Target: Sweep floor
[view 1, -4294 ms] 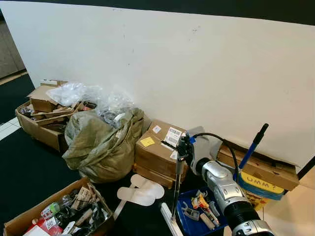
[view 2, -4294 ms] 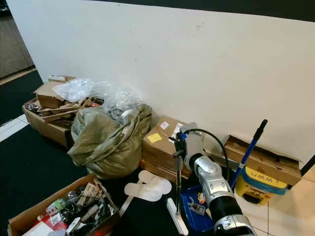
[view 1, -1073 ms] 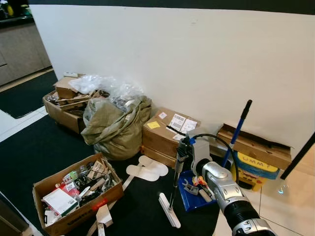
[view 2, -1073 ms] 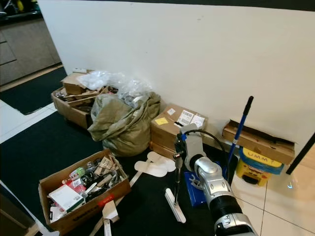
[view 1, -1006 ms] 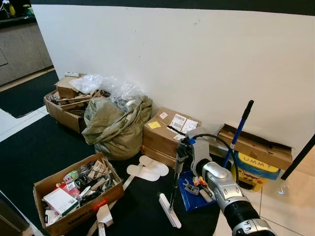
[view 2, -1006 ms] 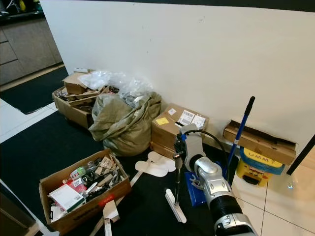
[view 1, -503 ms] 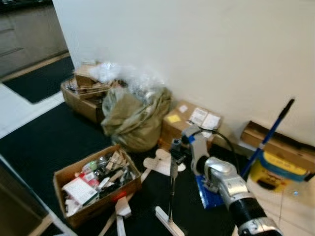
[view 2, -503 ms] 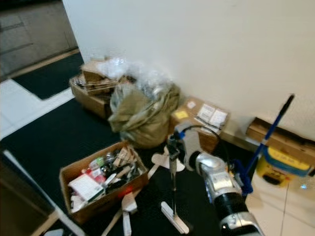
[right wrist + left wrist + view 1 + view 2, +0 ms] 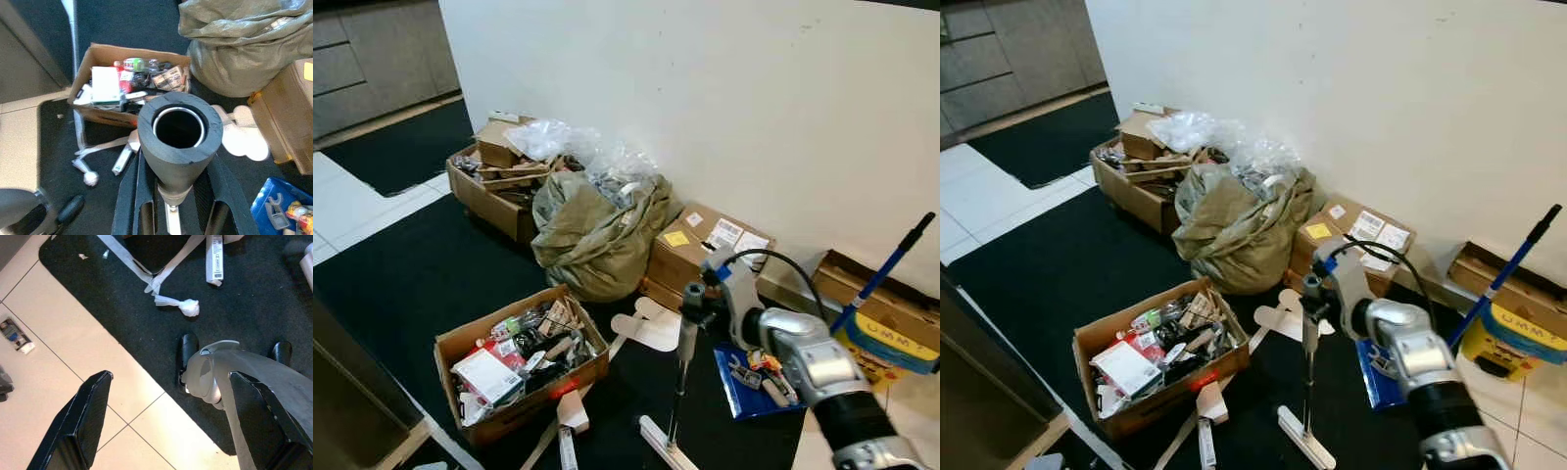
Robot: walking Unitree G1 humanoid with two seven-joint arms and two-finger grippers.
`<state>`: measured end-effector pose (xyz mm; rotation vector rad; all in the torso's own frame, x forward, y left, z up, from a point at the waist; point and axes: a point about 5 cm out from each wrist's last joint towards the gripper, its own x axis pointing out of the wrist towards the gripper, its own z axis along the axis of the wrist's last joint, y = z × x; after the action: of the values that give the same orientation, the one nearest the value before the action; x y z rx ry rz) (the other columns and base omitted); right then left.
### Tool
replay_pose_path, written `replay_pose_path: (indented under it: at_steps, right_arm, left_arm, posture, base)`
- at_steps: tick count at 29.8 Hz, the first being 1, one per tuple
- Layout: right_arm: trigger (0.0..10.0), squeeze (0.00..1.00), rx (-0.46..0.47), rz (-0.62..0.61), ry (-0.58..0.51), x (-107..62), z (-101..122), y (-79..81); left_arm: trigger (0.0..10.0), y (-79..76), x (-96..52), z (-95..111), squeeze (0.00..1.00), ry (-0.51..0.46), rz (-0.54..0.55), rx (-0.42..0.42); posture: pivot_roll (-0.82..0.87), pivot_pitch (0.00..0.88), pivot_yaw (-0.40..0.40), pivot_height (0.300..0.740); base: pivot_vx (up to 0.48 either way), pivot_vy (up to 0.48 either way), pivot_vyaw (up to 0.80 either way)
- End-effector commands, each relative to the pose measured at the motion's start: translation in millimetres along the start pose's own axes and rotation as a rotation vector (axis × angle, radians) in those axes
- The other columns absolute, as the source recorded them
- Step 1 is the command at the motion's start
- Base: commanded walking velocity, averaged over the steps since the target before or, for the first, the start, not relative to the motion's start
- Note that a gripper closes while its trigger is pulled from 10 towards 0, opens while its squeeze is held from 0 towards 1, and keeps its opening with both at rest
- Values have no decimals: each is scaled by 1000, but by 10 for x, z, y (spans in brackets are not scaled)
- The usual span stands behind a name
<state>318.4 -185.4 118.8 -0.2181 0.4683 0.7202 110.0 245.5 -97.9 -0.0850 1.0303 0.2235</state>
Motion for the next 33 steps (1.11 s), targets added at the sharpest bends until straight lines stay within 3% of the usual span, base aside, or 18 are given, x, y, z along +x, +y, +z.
replay_pose_path:
  at_steps: [1,8,10,12,14,15,16,17,18,19,27,28,29,33]
  right_arm:
    - [10000,0,34,113,-13,-21,37,111]
    - [10000,0,79,357,-111,-111,274,372]
    - [10000,0,79,357,-111,-111,274,372]
    - [10000,0,125,417,-182,-18,408,521]
    - [10000,0,125,417,-182,-18,408,521]
    - [10000,0,143,391,-226,90,470,581]
    - [10000,0,143,391,-226,90,470,581]
    - [10000,0,165,322,-273,232,522,625]
    - [10000,0,165,322,-273,232,522,625]
    - [10000,0,219,184,-351,475,576,703]
    - [10000,0,287,71,-380,621,547,788]
    - [10000,0,297,24,-371,641,532,785]
    - [10000,0,325,-107,-339,697,481,735]
    - [10000,0,362,-185,-282,765,399,717]
  left_arm:
    - [10000,-13,-8,-46,0,16,-9,14]
    - [10000,-7,-10,-51,0,20,-8,16]
    - [10000,-7,-10,-51,0,20,-8,16]
    - [10000,-3,-11,-55,0,22,-6,17]
    - [10000,-3,-11,-55,0,22,-6,17]
    - [10000,-2,-11,-56,0,22,-5,17]
    - [10000,-2,-11,-56,0,22,-5,17]
    - [10000,1,-12,-58,0,22,-4,16]
    - [10000,1,-12,-58,0,22,-4,16]
    - [10000,6,-14,-63,0,22,-2,14]
    - [10000,15,-22,-86,0,26,-1,19]
    - [10000,17,-25,-94,0,28,-1,21]
    - [10000,22,-30,-112,0,33,1,24]
    - [10000,23,-33,-123,0,35,1,27]
  posture:
    - [-121,0,-11,740]
    - [-118,0,-9,740]
    - [-118,0,-9,740]
    - [-113,0,-19,740]
    - [-113,0,-19,740]
    - [-113,0,-19,740]
    - [-113,0,-19,740]
    - [-106,0,-22,740]
    - [-106,0,-22,740]
    - [-93,0,-23,740]
    - [-80,5,-21,740]
    - [-79,8,-21,740]
    - [-73,25,-26,740]
    - [-66,32,-29,740]
  base:
    - [0,0,0]
    - [0,0,0]
    - [0,0,0]
    - [0,0,0]
    - [0,0,0]
    - [0,0,0]
    - [0,0,0]
    - [0,0,0]
    - [0,0,0]
    - [0,0,0]
    - [0,0,0]
    - [0,0,0]
    - [0,0,0]
    - [0,0,0]
